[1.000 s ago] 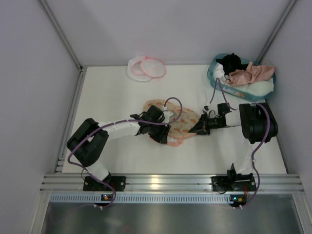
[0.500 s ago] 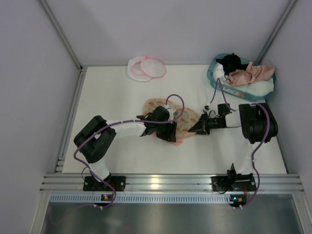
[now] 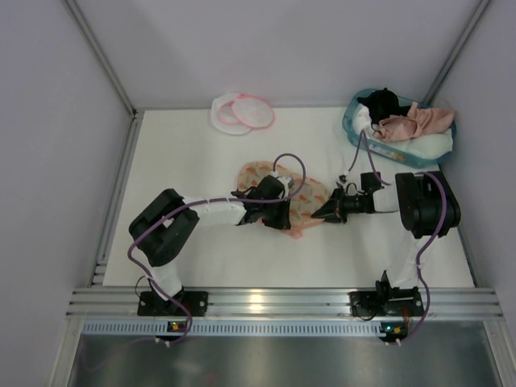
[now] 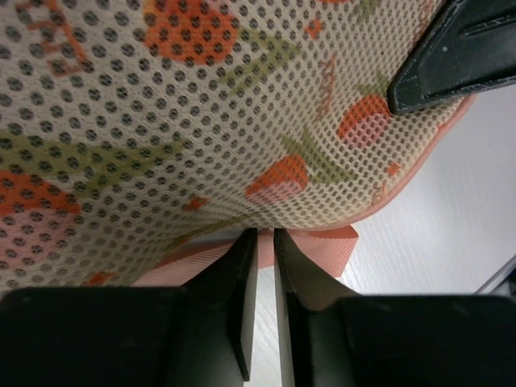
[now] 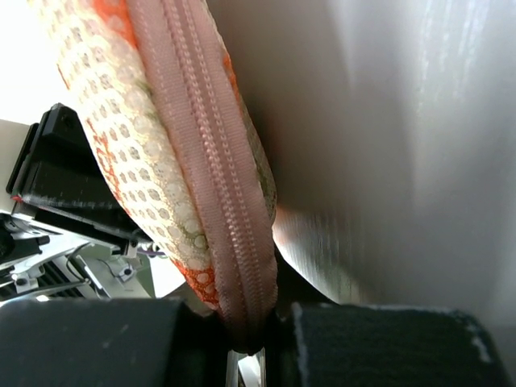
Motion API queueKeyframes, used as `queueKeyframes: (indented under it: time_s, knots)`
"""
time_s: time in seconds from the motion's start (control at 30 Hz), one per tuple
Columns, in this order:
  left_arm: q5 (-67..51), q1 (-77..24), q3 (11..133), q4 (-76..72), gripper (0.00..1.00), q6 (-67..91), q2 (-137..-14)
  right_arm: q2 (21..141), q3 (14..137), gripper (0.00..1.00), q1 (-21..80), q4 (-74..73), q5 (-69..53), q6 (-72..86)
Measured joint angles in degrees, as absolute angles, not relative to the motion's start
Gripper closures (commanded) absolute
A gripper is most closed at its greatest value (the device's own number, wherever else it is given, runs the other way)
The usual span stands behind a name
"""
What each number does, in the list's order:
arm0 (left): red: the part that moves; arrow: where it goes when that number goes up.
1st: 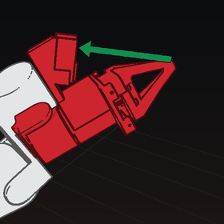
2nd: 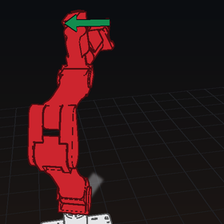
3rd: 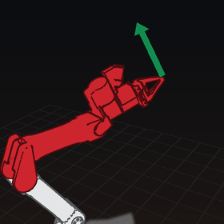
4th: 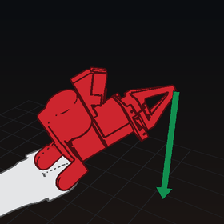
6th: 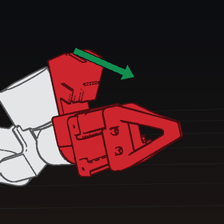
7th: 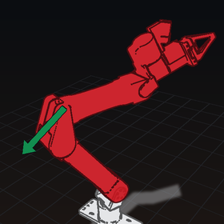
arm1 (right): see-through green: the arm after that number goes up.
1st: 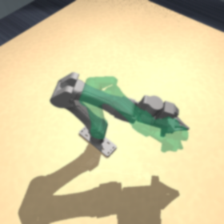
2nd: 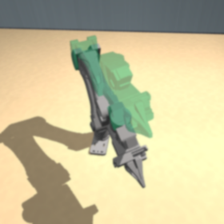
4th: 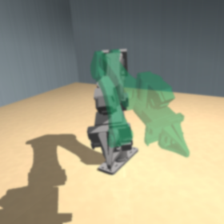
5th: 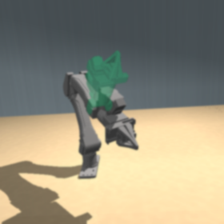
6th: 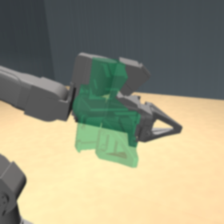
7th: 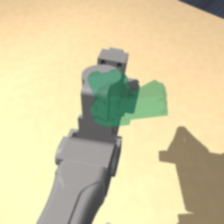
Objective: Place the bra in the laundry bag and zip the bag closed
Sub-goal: Zip the laundry bag at the center of the board.
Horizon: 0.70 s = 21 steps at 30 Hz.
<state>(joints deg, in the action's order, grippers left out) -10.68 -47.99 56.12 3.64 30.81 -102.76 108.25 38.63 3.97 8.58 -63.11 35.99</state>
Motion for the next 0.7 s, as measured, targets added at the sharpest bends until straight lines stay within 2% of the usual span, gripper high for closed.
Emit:
queueKeyframes:
  time_s: [0.13,0.2,0.4,0.43,0.5,0.53,0.7]
  knots:
    - [-10.2,-47.3,56.2,3.8,0.9,31.0,-103.0,108.2,38.6,1.0,4.0,8.5,-63.0,36.1]
    - [-10.2,-47.0,56.2,4.1,1.0,30.8,-103.0,108.2,38.6,1.0,4.0,8.5,-63.0,36.1]
    - [-10.9,-44.8,56.2,5.5,1.0,28.3,-102.5,108.3,40.9,1.0,3.9,3.1,-62.3,32.8]
    - [-11.0,-44.3,56.2,6.2,0.98,27.4,-102.3,108.5,41.8,1.0,3.9,1.3,-62.1,31.5]
    - [-12.3,-43.5,56.2,7.5,0.88,25.2,-101.9,109.4,44.6,1.0,3.9,-3.7,-61.5,28.3]
    - [-13.7,-43.0,56.2,8.6,0.79,23.6,-101.6,109.8,46.1,1.0,3.9,-6.2,-61.3,26.5]
    - [-19.7,-42.7,56.2,14.9,0.69,16.6,-98.5,115.7,58.9,1.0,4.0,-22.6,-60.6,14.4]
